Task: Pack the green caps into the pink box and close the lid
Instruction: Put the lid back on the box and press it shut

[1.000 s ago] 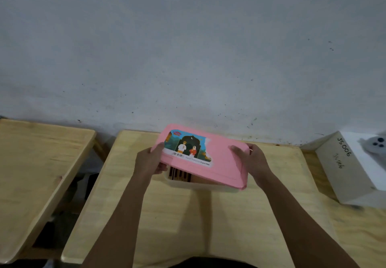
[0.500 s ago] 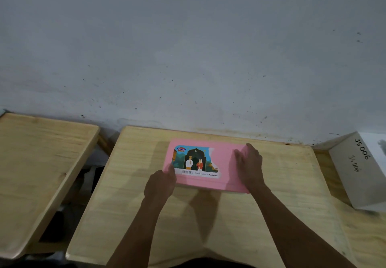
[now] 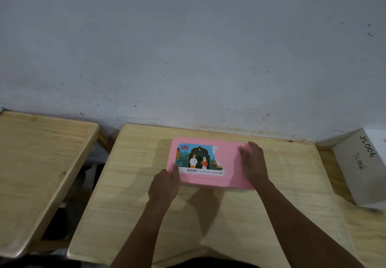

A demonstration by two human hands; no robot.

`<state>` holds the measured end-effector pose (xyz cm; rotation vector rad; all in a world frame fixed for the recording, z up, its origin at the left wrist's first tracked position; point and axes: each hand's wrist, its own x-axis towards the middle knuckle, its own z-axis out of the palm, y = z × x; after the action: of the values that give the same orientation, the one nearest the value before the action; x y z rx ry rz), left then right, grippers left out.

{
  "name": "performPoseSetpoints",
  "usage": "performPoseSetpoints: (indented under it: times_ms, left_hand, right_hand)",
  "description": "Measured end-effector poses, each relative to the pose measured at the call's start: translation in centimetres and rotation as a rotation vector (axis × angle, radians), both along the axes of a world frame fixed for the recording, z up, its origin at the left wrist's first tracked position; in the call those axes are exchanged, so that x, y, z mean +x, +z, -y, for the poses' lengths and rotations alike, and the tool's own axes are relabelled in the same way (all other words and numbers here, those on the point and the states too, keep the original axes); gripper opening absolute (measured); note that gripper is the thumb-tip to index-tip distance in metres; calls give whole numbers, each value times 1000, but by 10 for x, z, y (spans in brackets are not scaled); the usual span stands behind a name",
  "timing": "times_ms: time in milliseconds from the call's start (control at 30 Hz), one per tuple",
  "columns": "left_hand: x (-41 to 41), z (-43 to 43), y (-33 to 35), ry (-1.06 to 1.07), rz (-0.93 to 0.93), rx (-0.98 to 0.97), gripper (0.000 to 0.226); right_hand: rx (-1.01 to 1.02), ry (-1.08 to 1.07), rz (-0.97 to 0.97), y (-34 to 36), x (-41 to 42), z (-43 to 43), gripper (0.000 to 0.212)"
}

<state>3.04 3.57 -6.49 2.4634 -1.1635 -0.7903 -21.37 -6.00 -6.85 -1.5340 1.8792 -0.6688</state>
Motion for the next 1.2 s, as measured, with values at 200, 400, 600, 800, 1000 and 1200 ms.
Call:
performPoseSetpoints:
  times_ms: [200,400,600,800,1000,1200]
  left_hand:
    - [-5,-1,-12,-62,38,-199,43]
    - [-5,12,-18,-66,-106,-339,26]
    - [-14,3,-23,-28,-103,-426,32]
    - [-21,5,-23,-25,-19,-377,48]
    - [-14,17,-23,-114,126,-294,48]
    - [-11,44,-21,-412,337,-274,67]
  right_hand:
    - [-41,-84,57,-4,-2,4,34]
    - [43,-179,166,-2,-9,8,38]
    - [20,-127,356,-10,-26,-15,35]
    - [-35,-125,268,-12,-27,-21,31]
    - [-18,-146,-70,-15,-8,-10,41]
    - [-131,205,-487,-26,4,-6,50]
